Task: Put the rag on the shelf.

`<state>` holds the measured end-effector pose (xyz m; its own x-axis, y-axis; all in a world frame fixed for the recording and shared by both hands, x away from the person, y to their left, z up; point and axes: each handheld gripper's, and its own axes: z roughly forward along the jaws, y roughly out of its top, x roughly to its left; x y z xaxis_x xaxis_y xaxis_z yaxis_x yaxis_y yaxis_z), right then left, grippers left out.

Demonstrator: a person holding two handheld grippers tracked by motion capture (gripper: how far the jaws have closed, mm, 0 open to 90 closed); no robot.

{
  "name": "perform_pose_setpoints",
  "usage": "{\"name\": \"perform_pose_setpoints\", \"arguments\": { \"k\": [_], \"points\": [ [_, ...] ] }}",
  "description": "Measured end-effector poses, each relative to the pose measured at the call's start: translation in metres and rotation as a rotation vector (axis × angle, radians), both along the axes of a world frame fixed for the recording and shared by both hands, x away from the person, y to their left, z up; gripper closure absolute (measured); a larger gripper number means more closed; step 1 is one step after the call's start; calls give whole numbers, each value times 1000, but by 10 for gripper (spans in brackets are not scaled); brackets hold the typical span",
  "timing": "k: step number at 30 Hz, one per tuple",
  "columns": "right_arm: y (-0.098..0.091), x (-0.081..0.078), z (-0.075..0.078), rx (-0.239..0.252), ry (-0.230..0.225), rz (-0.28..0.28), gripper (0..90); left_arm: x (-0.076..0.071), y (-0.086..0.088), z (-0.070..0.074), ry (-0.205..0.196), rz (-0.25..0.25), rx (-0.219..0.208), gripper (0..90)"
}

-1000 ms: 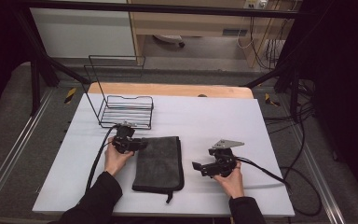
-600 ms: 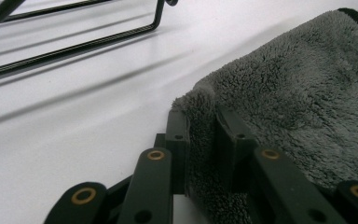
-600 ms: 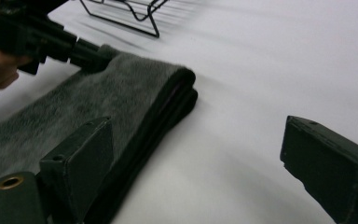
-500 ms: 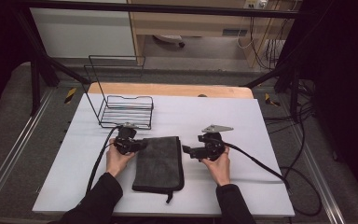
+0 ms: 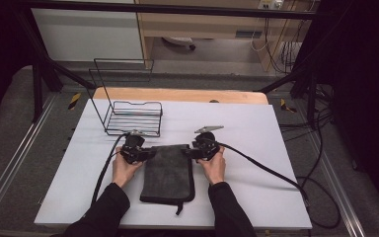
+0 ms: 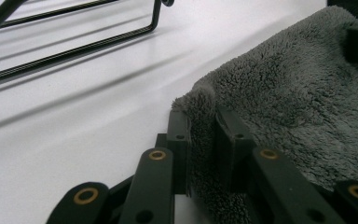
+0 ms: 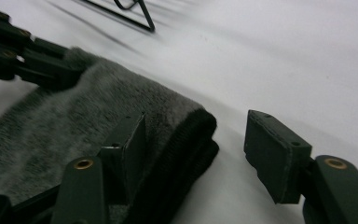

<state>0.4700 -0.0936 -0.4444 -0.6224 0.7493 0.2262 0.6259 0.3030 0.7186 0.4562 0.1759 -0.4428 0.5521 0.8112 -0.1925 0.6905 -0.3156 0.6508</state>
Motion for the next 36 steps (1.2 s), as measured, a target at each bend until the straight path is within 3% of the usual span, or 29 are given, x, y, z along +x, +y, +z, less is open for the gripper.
{"name": "perform_pose_setpoints", "arguments": {
  "k": [6,7,22,27,32,35,36],
  "points": [
    [1,1,-5,-11,15,25,470,0,0,0,-6,-5,1,765],
    [1,1,-6,0,31,33,518,-1,0,0,-9,-5,3,764],
    [2,3,-6,65,149,27,759,1,3,-1,11,-3,-19,775],
    [1,3,-4,77,160,15,787,1,3,0,10,-2,-22,797],
    [-3,2,1,113,165,16,792,0,10,5,17,4,-64,807],
    [-4,-1,7,131,149,23,792,-1,11,8,6,-1,-76,808],
    [-5,-2,8,136,142,25,792,-4,11,12,-18,-8,-79,808]
  ]
}}
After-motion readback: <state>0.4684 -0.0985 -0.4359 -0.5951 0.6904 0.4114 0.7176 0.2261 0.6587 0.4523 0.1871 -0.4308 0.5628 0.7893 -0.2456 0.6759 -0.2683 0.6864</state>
